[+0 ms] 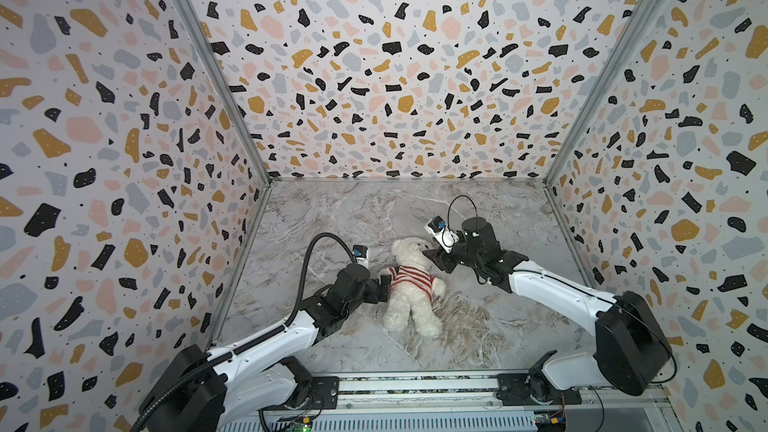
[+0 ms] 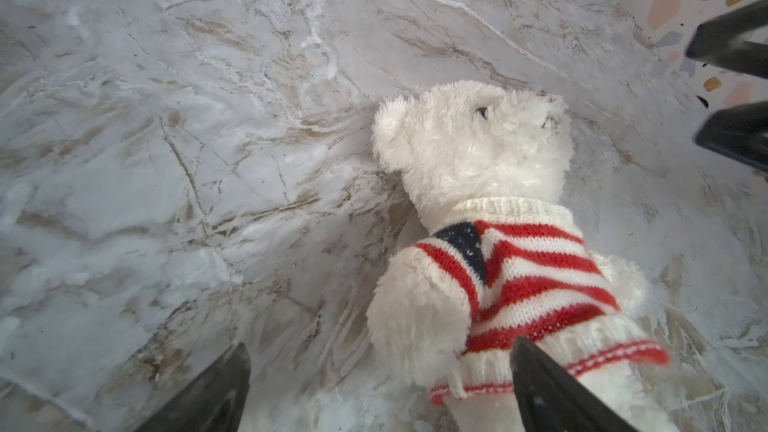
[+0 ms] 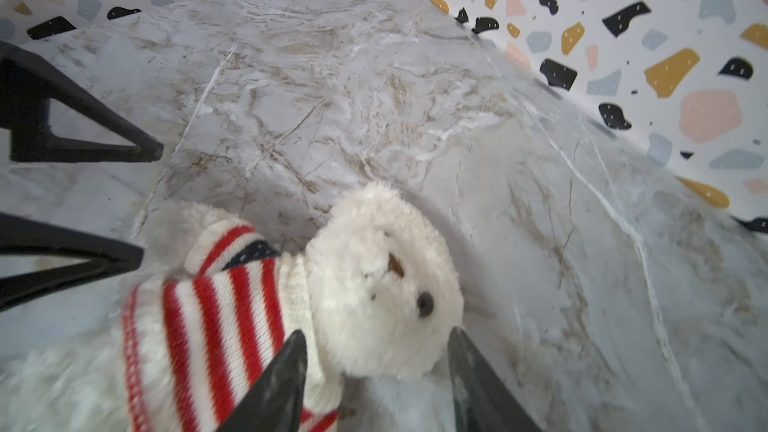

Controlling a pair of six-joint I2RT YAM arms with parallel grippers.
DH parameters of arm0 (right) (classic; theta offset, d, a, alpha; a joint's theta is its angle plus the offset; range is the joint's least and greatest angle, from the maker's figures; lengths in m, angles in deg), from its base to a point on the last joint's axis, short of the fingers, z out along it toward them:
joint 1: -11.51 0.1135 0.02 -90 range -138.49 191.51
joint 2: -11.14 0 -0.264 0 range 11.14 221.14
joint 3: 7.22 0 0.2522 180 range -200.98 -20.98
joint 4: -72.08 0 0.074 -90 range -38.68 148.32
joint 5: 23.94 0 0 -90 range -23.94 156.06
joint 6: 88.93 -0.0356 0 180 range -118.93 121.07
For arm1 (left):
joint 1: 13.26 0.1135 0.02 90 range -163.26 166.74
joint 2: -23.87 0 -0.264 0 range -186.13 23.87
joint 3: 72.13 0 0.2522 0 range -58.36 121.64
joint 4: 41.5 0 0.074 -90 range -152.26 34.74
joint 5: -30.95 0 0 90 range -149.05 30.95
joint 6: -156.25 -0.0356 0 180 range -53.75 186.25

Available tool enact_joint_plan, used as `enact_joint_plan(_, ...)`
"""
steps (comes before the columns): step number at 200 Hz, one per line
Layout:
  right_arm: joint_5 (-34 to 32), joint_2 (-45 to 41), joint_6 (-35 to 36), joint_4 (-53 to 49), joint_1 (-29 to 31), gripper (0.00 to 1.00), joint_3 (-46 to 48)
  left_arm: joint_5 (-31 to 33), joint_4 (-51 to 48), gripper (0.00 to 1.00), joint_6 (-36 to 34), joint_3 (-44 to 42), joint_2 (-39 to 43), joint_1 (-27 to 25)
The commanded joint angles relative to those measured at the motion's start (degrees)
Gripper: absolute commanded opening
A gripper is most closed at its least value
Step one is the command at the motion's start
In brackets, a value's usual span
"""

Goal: Dress the teddy bear

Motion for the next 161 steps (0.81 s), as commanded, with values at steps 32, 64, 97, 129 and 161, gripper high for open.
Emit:
enact_joint_plan(32, -0.68, -9.97, -11.37, -2.77, 0.44, 0.58, 10.49, -2.63, -6.71, 0.98, 0.74, -1.49, 2.60, -0.57)
enact_joint_plan(64, -2.71, -12.47, -12.76, -2.01, -0.10, 0.58, 12.87, -4.82, -5.40, 0.99, 1.40, -2.99, 2.86, -3.48)
enact_joint_plan(97, -3.74, -14.05, -12.60, -2.12, -0.67, 0.58, 12.98, -4.50, -4.52, 1.00, 1.82, -3.66, 1.52, -7.07)
enact_joint_plan(129, -2.86, -16.01, -12.72, -1.92, -1.25, 0.58, 12.70, -6.98, -2.27, 1.00, 1.02, -4.40, -0.17, -7.72)
enact_joint_plan(161, -3.03, -17.78, -13.06, -1.97, -1.76, 0.58, 13.12, -8.93, 0.08, 1.00, 0.69, -4.29, -2.60, -8.72)
